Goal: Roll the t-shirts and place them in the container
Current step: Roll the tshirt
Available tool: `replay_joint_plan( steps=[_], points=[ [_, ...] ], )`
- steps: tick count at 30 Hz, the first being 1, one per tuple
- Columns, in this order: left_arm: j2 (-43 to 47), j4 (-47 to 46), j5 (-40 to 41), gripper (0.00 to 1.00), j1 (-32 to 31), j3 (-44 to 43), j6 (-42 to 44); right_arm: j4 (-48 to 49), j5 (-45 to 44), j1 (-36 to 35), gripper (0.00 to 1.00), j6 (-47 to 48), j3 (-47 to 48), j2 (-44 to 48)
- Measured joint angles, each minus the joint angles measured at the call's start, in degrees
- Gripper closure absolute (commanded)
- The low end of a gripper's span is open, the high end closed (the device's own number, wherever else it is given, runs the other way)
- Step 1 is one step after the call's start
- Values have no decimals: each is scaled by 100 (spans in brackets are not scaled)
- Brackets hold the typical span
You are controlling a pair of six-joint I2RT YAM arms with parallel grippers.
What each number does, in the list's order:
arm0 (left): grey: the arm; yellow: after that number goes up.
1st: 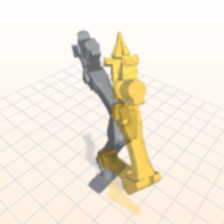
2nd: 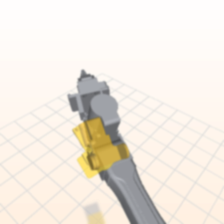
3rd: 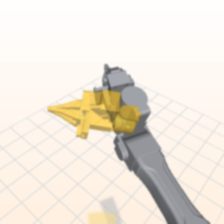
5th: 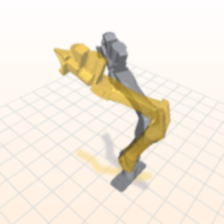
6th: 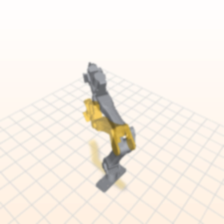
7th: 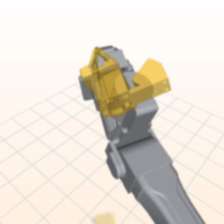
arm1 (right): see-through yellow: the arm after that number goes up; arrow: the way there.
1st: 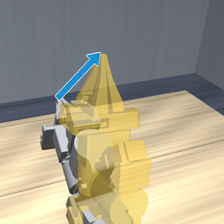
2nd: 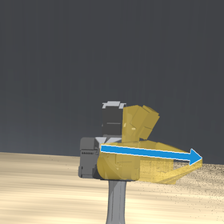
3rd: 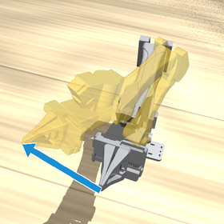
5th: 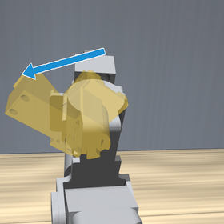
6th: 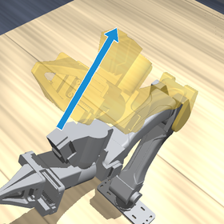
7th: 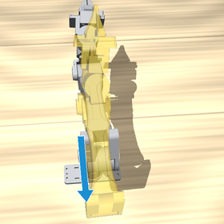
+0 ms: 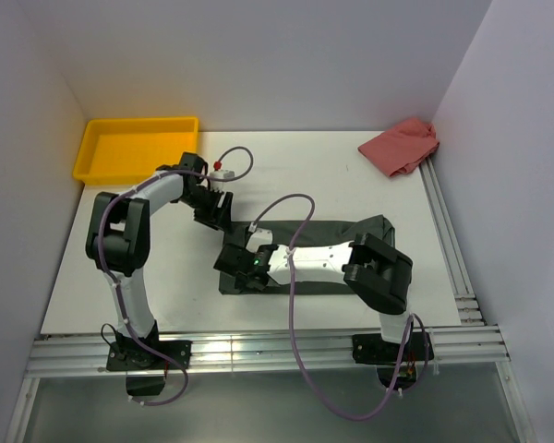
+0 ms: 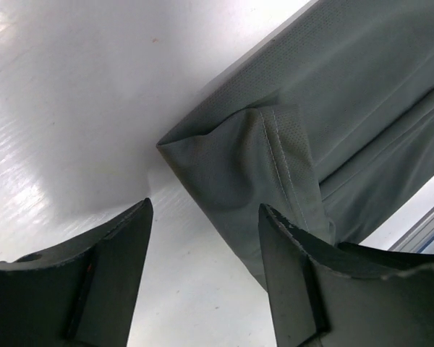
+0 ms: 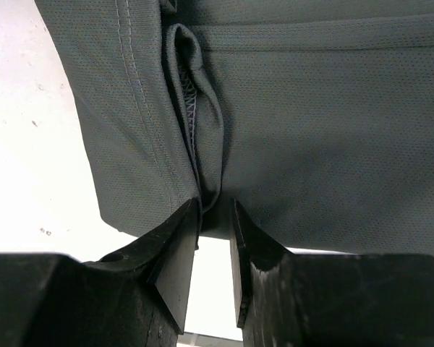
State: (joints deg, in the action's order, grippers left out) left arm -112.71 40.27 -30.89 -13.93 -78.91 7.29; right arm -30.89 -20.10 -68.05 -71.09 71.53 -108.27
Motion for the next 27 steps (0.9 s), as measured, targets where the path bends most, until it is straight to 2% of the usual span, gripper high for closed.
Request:
replay_joint_plan(
  steps=[11,19,27],
  points=[
    [-223,-76,-396,43,74,55,-122,37,26,0,71,7,26,-140],
    [-372,-105,-599,69,98,50,-361,-407,-136,-2,60,28,356,-140],
    [-382,-109,-525,93,98,59,-584,-1088,-490,-103,58,105,1281,-138]
  ],
)
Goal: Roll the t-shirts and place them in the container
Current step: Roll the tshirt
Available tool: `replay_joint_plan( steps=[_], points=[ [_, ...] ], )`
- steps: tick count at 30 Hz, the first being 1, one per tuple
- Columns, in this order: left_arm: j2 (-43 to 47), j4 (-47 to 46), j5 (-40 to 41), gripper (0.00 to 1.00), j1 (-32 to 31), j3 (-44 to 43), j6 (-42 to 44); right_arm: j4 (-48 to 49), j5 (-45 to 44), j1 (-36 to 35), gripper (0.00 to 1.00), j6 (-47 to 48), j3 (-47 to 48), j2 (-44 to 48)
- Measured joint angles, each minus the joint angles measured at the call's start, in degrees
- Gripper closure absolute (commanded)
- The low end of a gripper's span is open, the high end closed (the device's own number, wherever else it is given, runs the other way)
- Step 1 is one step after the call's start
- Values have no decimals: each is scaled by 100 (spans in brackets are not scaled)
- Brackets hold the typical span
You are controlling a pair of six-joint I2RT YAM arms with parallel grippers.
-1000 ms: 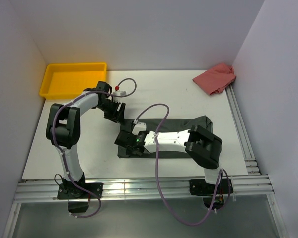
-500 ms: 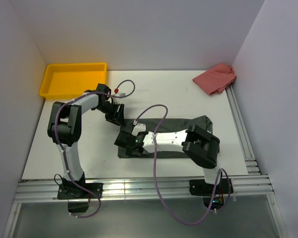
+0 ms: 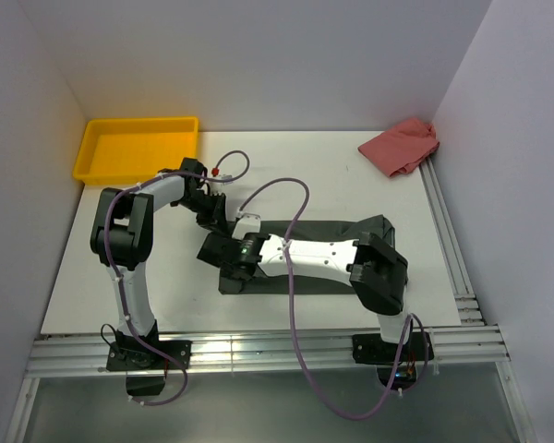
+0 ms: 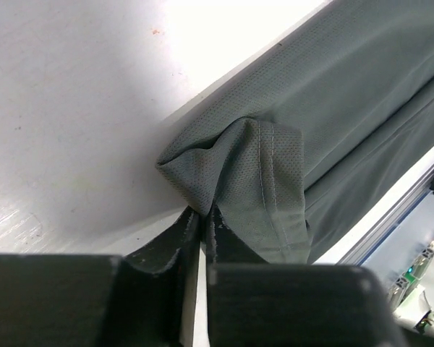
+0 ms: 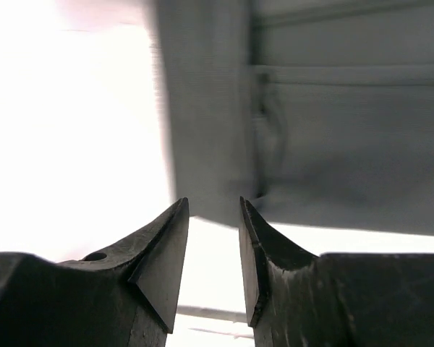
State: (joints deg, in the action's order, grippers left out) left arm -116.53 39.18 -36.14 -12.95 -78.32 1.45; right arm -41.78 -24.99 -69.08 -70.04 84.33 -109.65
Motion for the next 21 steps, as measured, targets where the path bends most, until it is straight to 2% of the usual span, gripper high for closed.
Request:
replay_joint_plan(
  steps=[4,9,16,21],
  points=[
    [7,-11,87,96,-2,15,-149,-234,-68,-122,58,114,778,-177],
    [122,-55,227,96,0,129,-286,-337,-57,-184,58,243,1681,-922],
    [227,-66,295,96,0,153,-389,-804,-66,-201,58,232,1884,-1762],
    [238,-81,306,96,0,160,-411,-1051,-114,-227,56,197,1915,-1834]
  ],
)
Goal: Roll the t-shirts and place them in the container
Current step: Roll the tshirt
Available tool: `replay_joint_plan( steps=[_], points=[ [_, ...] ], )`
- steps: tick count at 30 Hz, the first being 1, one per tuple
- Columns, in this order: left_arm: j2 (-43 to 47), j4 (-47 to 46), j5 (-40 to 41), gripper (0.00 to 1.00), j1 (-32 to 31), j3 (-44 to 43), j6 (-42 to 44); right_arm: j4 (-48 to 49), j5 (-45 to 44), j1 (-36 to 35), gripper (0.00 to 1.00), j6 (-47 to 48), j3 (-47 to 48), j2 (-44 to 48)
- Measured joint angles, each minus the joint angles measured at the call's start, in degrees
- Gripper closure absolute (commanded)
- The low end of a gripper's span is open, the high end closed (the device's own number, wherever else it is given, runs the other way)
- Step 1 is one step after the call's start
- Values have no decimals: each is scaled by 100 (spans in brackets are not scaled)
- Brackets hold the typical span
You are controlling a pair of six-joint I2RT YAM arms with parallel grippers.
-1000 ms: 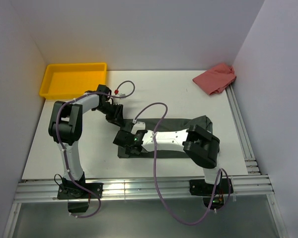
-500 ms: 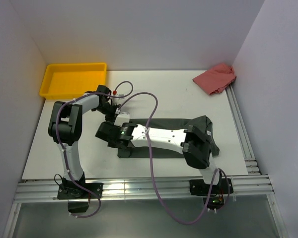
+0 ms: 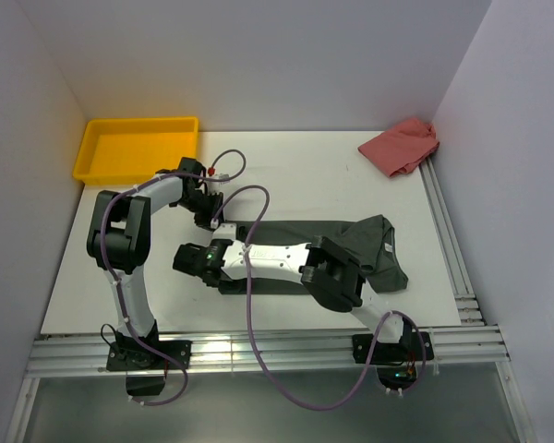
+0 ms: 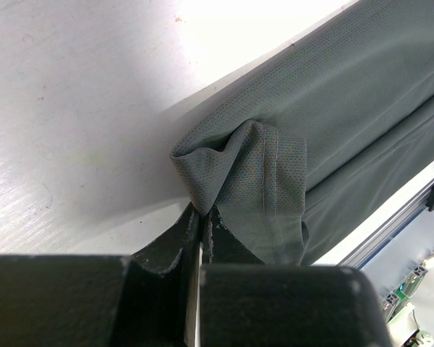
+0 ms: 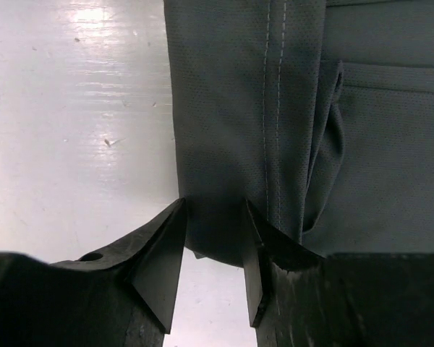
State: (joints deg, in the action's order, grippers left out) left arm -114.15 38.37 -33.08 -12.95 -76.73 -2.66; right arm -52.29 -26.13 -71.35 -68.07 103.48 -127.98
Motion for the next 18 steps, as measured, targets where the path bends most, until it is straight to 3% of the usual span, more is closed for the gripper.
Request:
replay_joint_plan(
  steps=[9,18],
  points=[
    [0,-2,22,96,0,2,0,-66,35,-81,49,0,92,-44],
    [0,-52,107,97,-2,63,-4,-247,44,-127,51,-7,214,-249]
  ],
)
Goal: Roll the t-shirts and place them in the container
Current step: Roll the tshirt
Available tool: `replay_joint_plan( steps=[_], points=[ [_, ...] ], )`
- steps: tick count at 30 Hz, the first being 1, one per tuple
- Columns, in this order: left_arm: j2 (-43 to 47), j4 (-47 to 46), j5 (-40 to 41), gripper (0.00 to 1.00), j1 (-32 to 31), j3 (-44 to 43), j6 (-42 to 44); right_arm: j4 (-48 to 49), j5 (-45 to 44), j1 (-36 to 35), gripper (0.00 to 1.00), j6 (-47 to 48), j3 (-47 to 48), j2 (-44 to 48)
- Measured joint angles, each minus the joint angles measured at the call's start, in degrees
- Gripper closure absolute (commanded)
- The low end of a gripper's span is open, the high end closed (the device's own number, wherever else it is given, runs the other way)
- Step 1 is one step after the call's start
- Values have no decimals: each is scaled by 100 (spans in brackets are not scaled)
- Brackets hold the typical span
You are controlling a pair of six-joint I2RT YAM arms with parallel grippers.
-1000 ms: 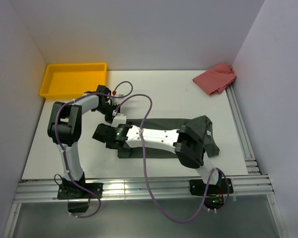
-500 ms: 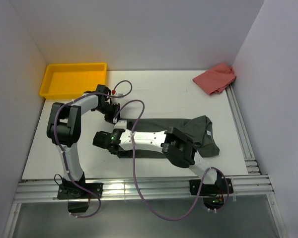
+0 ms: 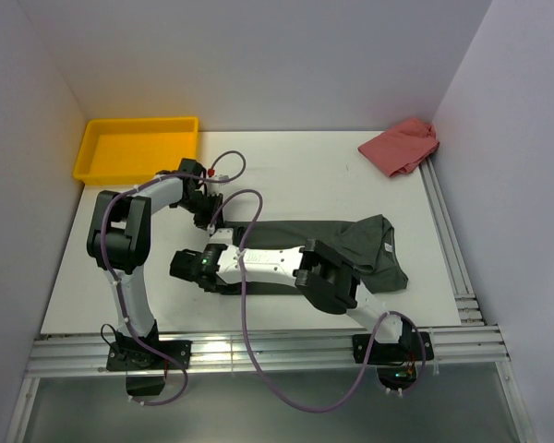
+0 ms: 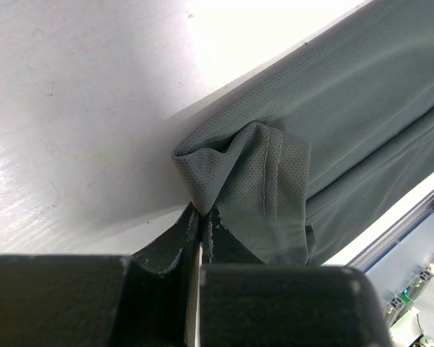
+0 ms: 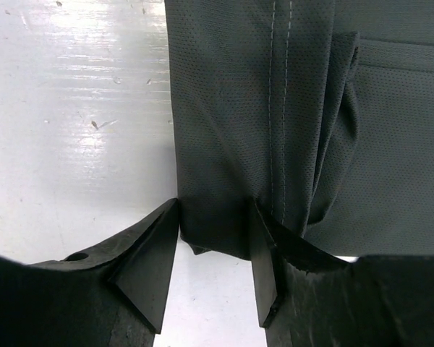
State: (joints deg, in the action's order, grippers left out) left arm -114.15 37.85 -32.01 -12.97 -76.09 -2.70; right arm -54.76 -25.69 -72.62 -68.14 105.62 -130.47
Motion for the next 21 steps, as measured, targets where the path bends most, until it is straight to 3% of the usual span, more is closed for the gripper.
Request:
replay_joint_plan(
  steps=[2,6,9,16,21],
  points=[
    [0,-11,42,100,0,0,-2,-70,0,0,54,4,61,-39],
    [0,-15,140,100,-2,0,2,-177,7,0,83,74,120,-81],
    [0,-11,299,100,-2,0,9,-109,35,0,92,195,101,-70],
    [146,20,763,100,-2,70,52,723,332,2,97,442,-262,142],
    [306,155,1180,100,-2,142,236,1810,645,2,97,468,-1071,566]
  ],
)
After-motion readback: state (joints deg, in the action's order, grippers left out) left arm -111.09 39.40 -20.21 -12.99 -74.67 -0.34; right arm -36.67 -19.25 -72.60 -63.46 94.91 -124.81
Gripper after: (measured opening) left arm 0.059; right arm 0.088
